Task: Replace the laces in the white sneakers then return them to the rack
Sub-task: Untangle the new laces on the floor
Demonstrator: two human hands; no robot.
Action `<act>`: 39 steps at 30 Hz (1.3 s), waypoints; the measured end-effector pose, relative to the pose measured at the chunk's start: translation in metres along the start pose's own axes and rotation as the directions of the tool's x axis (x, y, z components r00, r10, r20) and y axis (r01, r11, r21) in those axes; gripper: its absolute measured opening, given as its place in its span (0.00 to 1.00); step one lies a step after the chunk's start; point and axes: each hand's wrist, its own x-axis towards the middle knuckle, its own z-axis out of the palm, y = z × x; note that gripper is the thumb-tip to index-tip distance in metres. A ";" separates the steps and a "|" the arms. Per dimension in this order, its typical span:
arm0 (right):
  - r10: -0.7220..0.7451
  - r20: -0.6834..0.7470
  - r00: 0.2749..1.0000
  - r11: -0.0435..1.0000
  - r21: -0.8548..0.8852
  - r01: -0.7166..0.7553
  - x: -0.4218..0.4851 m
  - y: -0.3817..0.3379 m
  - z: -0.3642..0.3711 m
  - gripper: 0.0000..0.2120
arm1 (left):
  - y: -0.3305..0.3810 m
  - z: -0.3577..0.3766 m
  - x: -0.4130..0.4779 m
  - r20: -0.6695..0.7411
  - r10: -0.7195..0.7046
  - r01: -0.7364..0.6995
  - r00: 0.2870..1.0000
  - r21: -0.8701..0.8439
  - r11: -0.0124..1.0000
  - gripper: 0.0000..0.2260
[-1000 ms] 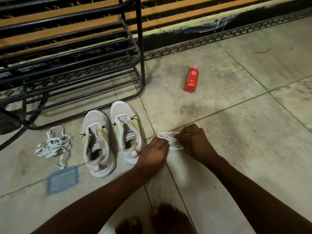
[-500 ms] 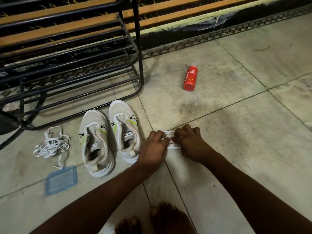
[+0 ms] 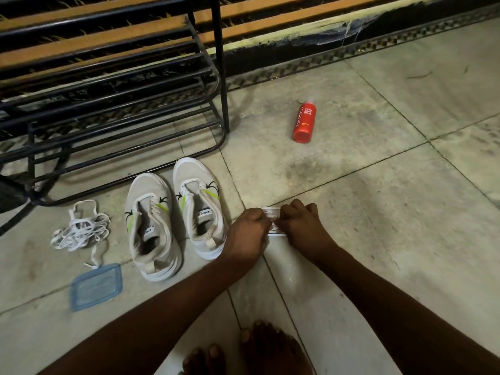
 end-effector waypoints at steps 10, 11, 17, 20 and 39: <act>0.034 0.061 0.998 0.993 0.111 -0.041 0.011 0.004 -0.008 0.13 | -0.006 0.015 -0.003 -0.040 -0.086 0.077 0.995 -0.194 0.978 0.15; 0.053 0.028 0.998 0.990 0.129 -0.056 0.011 0.004 -0.008 0.10 | -0.006 0.017 -0.002 -0.031 -0.091 0.080 0.995 -0.257 0.963 0.12; 0.194 -0.116 0.974 0.969 0.179 -0.171 0.003 0.002 -0.003 0.04 | -0.002 0.015 -0.001 -0.038 -0.151 0.137 0.988 -0.257 0.957 0.02; 0.131 -0.098 0.986 0.985 0.127 -0.118 0.002 0.000 -0.002 0.05 | -0.009 0.017 0.002 -0.046 0.049 -0.048 0.998 0.026 0.998 0.03; 0.066 0.033 0.997 0.997 -0.028 -0.065 0.020 0.001 -0.005 0.09 | -0.007 -0.001 0.021 0.185 -0.012 -0.039 0.983 0.272 0.961 0.07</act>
